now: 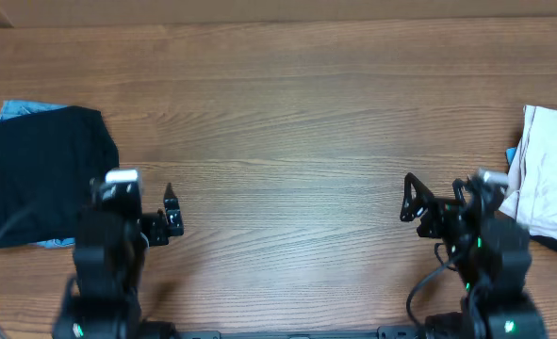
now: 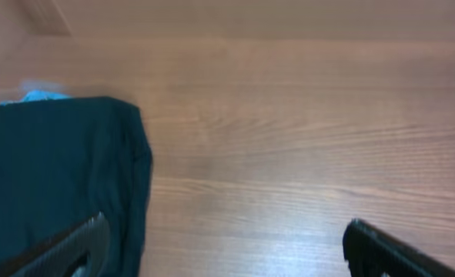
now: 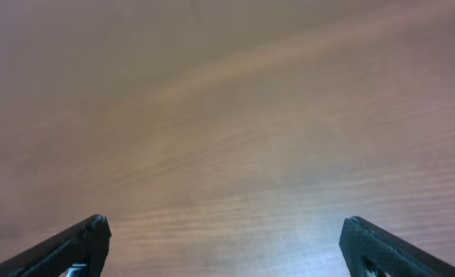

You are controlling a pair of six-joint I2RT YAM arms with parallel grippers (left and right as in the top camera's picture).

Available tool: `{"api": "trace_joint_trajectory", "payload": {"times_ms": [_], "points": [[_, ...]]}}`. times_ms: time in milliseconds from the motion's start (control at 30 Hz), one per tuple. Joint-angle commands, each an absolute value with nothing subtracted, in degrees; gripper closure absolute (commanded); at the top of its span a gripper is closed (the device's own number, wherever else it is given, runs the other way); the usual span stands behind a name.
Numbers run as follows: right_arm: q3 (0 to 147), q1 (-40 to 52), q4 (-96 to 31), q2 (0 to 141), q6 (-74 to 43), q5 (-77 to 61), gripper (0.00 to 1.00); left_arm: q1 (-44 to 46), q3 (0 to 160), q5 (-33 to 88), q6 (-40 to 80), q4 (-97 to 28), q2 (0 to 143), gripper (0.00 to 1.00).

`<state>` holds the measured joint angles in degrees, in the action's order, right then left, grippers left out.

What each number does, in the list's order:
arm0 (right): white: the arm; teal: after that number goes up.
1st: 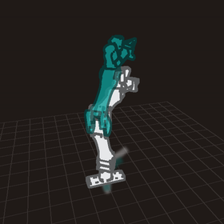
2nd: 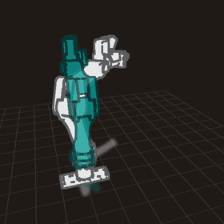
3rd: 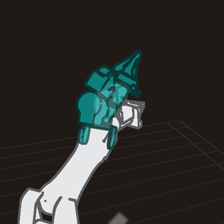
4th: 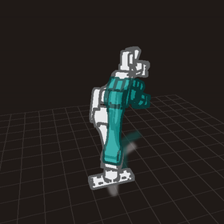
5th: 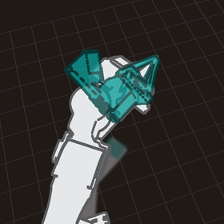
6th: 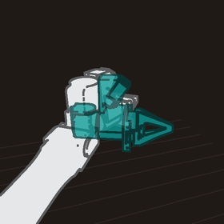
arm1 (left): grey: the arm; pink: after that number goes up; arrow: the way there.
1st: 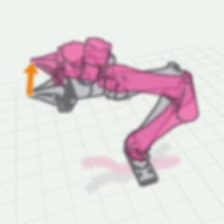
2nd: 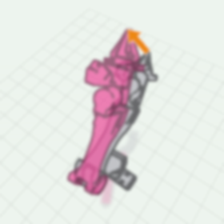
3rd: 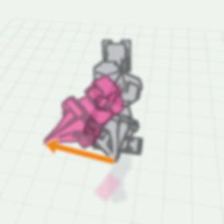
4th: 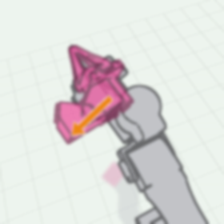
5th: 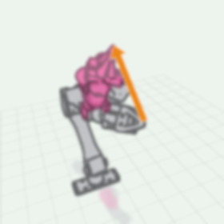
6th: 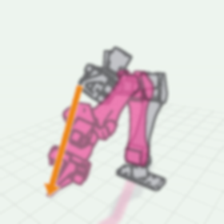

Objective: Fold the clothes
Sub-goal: 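Move the left gripper toward the black garment on the left, then grasp the black garment with the left gripper and lift it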

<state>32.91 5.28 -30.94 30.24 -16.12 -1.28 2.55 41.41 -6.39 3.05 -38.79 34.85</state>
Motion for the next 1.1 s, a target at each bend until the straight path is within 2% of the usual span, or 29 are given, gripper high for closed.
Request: {"api": "trace_joint_trajectory", "payload": {"times_ms": [0,100,200,367,500,600,733,833,1067], "points": [[44.6,5.1,-38.3,42.0,-16.1,-1.3,0.0,2.2,59.3,2.2,3.7,-50.2,49.7,0.0],[51.3,5.1,-43.7,52.5,-16.1,-1.7,0.0,2.0,69.2,-0.4,3.9,-59.7,57.9,0.0],[52.8,5.1,-47.6,57.9,-12.7,-1.7,0.0,-2.9,71.9,-8.0,13.1,-64.8,63.4,0.0],[52.9,5.1,-48.5,58.0,-11.1,-1.8,0.0,-30.2,71.9,-4.4,20.6,-63.5,69.5,0.0],[52.9,5.1,-49.0,58.0,-11.1,-1.8,0.0,-44.6,71.9,-4.4,24.9,-59.9,77.0,0.0],[52.9,5.1,-49.1,58.0,-11.1,-1.8,0.0,-47.9,71.8,-4.4,24.0,-54.7,83.5,0.02],[52.9,5.1,-49.0,58.0,-11.1,-1.8,0.0,-48.0,71.8,-6.2,17.5,-47.3,90.2,0.06],[52.9,5.1,-49.0,58.0,-11.1,-1.7,0.0,-48.0,71.9,-6.6,12.3,-41.6,94.2,0.16],[52.8,5.1,-49.4,58.0,-11.0,-1.5,0.0,-48.6,71.8,-11.4,10.6,-37.2,97.4,0.2]]}}
